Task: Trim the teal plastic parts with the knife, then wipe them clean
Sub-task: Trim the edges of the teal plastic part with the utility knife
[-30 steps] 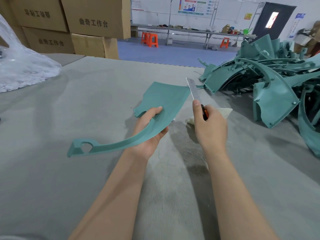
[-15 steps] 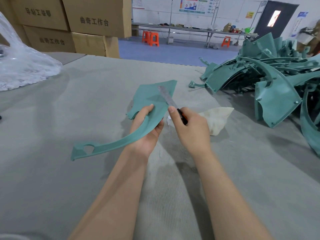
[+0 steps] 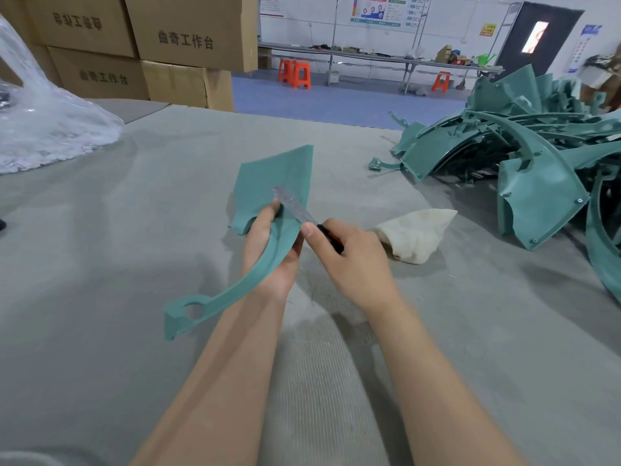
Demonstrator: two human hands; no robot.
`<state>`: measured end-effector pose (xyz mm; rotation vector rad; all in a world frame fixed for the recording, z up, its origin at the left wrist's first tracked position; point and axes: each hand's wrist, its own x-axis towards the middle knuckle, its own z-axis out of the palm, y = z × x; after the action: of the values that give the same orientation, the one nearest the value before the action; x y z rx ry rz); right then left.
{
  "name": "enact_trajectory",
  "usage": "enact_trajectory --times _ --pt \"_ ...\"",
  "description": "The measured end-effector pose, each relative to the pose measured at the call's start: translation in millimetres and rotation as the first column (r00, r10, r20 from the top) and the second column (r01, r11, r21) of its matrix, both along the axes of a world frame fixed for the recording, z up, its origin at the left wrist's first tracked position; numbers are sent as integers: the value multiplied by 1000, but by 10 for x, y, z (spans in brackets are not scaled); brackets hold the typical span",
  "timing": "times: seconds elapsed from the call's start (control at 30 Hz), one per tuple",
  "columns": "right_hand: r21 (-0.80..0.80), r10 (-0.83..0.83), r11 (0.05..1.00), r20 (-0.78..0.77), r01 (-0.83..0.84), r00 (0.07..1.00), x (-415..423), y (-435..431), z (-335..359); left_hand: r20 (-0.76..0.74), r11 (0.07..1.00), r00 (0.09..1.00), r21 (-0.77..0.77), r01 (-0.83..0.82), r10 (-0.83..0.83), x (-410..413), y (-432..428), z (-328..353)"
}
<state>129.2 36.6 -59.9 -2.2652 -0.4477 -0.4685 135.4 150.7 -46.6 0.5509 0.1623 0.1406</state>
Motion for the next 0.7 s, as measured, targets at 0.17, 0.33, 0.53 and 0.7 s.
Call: enact_trajectory --times 0.17,0.33,0.53,0.7 --pt "69 28 997 -18 -27 999 -11 15 26 10 999 1000 -42 30 -30 -3 14 37" --pt "231 -204 951 -25 204 979 30 -95 59 -1 991 991 -12 133 -133 -4 -17 30" --pt "134 -295 946 -19 295 955 49 -109 15 -9 986 986 -29 166 -166 -12 -48 8" --pt "121 -269 956 -5 268 963 30 -100 19 -38 984 988 -93 148 -153 -16 -70 4"
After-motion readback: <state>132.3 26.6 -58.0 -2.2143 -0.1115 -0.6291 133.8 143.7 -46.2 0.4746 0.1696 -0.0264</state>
